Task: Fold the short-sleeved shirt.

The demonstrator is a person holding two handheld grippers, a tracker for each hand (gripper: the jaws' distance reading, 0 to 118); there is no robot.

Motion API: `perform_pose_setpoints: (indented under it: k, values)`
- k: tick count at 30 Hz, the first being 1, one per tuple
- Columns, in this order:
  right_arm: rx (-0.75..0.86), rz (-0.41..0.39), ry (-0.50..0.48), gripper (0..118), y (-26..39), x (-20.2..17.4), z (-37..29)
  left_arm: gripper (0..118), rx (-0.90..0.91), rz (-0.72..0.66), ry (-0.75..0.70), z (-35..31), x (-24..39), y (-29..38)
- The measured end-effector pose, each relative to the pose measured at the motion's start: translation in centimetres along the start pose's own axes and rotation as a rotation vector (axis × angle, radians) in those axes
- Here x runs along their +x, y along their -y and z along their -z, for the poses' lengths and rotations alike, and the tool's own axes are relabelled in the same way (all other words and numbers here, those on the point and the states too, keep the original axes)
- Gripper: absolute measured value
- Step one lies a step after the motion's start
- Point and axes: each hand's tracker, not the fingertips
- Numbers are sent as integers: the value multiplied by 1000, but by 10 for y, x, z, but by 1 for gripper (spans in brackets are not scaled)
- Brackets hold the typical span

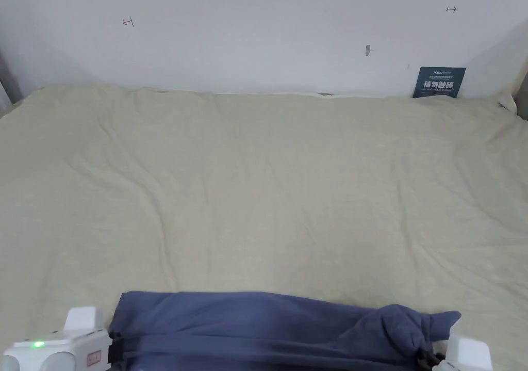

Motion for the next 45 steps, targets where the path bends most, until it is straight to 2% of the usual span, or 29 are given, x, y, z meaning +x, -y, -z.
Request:
perform_pose_setpoints:
  k: [2,5,6,7,8,9,10,11,12,13,18,23,25,26,27,28,29,30,32,35,39,45]
  values:
    - [-15,24,2,7,6,4,9,3,-1,15,-10,-2,5,4]
    - [-5,16,14,7,3,-11,-5,4,10,35,-29,-4,10,1]
    - [-5,12,16,7,-2,-13,-10,9,9,33,-31,1,6,-1]
    - [2,12,13,11,-8,-14,-18,20,10,21,-36,-4,7,-5]
    - [17,9,15,21,-13,-26,-35,42,17,0,-36,-10,7,-9]
    - [57,-3,23,44,-20,-30,-46,83,38,-30,-10,-18,7,-15]
    - [107,-17,18,64,-29,-33,-58,106,74,-44,34,-34,10,-21]
    - [153,-30,15,81,-39,-34,-67,118,125,-52,65,-46,13,-27]
    - [193,-36,14,100,-47,-34,-73,118,186,-50,78,-58,16,-33]
    - [246,-46,9,106,-57,-38,-86,118,241,-50,88,-71,21,-42]
    - [487,-103,-6,106,-100,-52,-132,117,460,-11,118,-126,45,-75]
    - [697,-163,26,106,-117,-69,-161,115,694,13,99,-164,70,-89]
    - [753,-187,63,92,-117,-76,-165,96,759,9,117,-172,78,-89]
    - [768,-198,78,80,-117,-79,-166,80,790,3,115,-175,81,-87]
    - [771,-209,82,58,-116,-81,-167,46,817,6,112,-177,84,-86]
    - [773,-207,83,35,-113,-87,-169,16,830,2,103,-178,87,-84]
    - [779,-206,82,9,-112,-89,-168,1,831,2,100,-177,90,-84]
    - [784,-205,85,2,-111,-89,-167,1,826,3,108,-175,91,-84]
    - [784,-201,87,1,-111,-95,-171,0,808,0,171,-174,88,-83]
    - [771,-212,89,1,-113,-95,-170,0,802,8,155,-169,89,-82]
    - [756,-205,73,1,-116,-93,-167,0,683,8,171,-156,75,-85]
    - [725,-215,70,1,-112,-96,-159,0,369,-218,397,-118,14,-87]
